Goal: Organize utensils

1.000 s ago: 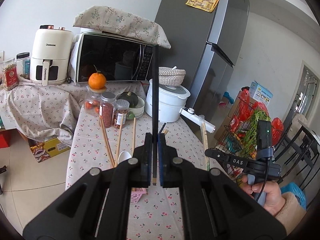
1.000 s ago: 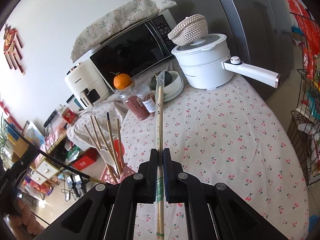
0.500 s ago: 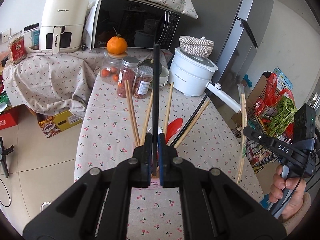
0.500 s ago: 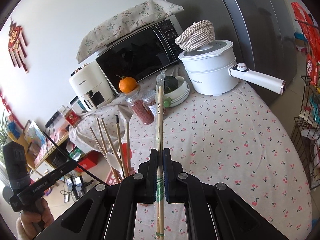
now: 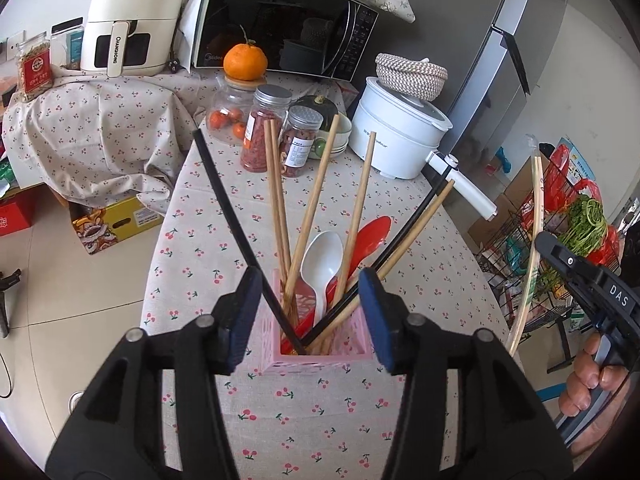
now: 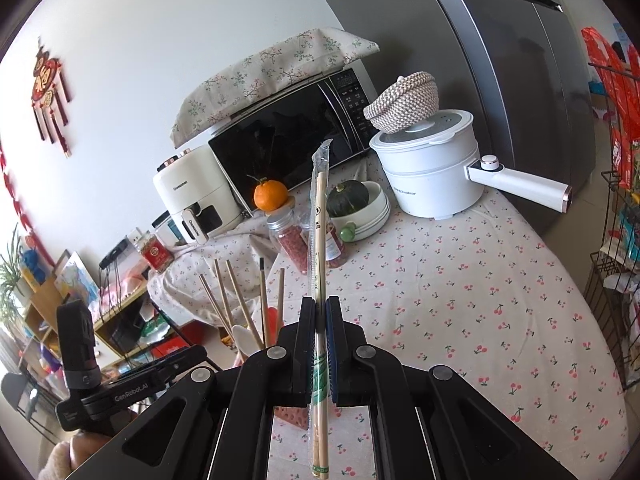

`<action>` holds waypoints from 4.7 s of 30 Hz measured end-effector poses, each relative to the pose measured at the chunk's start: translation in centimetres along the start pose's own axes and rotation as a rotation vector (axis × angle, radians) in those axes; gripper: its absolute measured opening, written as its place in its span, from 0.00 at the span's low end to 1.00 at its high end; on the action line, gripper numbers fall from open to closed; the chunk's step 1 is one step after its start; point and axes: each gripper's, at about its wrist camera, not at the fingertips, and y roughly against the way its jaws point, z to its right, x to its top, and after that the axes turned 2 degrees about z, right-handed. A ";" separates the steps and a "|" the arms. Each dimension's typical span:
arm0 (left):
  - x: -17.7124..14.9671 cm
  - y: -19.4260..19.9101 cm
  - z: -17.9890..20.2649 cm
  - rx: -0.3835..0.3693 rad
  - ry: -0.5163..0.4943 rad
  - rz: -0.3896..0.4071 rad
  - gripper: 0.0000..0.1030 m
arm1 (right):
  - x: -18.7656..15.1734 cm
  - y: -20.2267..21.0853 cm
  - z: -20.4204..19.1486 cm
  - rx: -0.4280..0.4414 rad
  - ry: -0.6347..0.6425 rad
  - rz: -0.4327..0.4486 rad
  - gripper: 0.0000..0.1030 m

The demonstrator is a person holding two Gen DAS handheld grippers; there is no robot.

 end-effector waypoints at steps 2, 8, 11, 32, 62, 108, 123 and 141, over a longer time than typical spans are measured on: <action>-0.1 0.5 -0.1 0.014 -0.006 0.006 0.61 | 0.2 0.4 -0.4 0.015 0.000 0.019 0.05; -0.3 1.3 -1.7 0.039 0.014 -0.023 0.68 | 0.1 1.3 -3.5 0.028 0.020 0.105 0.05; -0.5 1.9 -2.2 0.061 0.002 -0.016 0.69 | -0.3 0.5 -6.1 0.013 0.049 0.156 0.05; -1.1 2.5 -6.2 0.109 -0.019 -0.040 0.72 | -10.3 -8.8 -13.7 -0.291 0.293 0.437 0.06; -4.6 3.1 0.1 0.246 -0.097 -0.033 0.99 | -5.8 3.7 -8.9 -0.371 0.285 0.063 0.96; -6.6 6.2 6.9 0.302 -0.188 0.062 0.99 | -6.6 5.8 -4.3 -0.485 0.277 -0.102 1.00; -6.6 6.2 7.1 0.302 -0.190 0.062 0.99 | -6.6 5.6 -4.2 -0.486 0.272 -0.109 1.00; -6.6 6.1 7.0 0.299 -0.188 0.060 0.99 | -6.6 5.6 -4.2 -0.485 0.272 -0.109 1.00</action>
